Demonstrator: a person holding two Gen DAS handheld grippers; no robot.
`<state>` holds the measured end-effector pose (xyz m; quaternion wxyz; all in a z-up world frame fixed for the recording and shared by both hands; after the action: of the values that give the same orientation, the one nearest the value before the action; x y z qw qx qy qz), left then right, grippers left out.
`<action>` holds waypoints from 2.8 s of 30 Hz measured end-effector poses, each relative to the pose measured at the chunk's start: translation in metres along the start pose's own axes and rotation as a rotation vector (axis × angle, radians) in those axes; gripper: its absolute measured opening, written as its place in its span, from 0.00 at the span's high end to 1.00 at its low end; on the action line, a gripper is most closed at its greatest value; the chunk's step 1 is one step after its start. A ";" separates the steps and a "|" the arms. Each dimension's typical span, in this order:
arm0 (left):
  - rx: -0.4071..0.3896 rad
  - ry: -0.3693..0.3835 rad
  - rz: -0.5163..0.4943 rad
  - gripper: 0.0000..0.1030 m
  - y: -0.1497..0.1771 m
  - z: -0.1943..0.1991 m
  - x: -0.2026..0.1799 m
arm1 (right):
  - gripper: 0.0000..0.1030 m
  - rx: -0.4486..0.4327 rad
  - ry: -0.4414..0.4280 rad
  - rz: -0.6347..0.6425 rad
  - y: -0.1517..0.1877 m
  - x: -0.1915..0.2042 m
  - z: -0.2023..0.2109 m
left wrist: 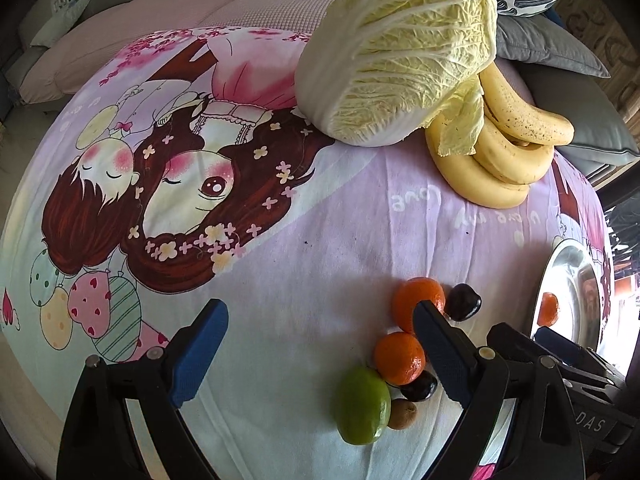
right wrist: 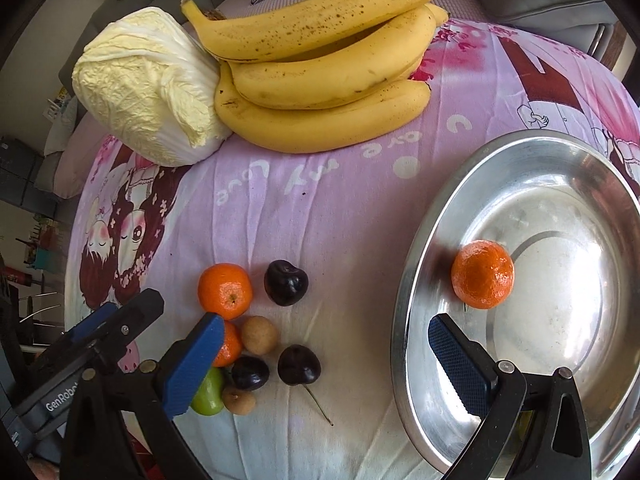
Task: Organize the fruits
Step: 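Withdraw both open tools from the bowl back toward the fruit row, then grasp a second mandarin with the left tool while the right tool grasps a dark cherry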
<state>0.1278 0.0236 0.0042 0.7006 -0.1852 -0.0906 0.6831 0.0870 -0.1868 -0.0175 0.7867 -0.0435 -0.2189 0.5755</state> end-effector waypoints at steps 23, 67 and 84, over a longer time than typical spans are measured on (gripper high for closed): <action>0.044 0.188 0.120 0.10 -0.021 -0.029 0.015 | 0.10 -0.136 -0.035 0.138 -0.008 0.031 -0.005; 0.211 0.416 0.149 0.62 0.004 -0.068 -0.046 | 0.70 -0.102 -0.060 0.084 0.006 0.014 -0.011; 0.118 0.368 0.155 0.63 -0.004 -0.045 -0.030 | 0.70 -0.156 -0.062 0.072 0.004 0.011 0.018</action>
<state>0.1469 -0.0126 -0.0314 0.6603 -0.2720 0.0938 0.6937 0.0789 -0.1785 0.0002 0.7527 -0.0946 -0.2854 0.5858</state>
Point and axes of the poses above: each gripper's, at about its wrist camera, not at the fingertips, and z roughly against the way its jaws point, x to its left, y to its underside, the point moved 1 cm from there along -z, roughly the way its jaws point, and after that the axes turned 6 degrees about -x, right-handed, at the moved point
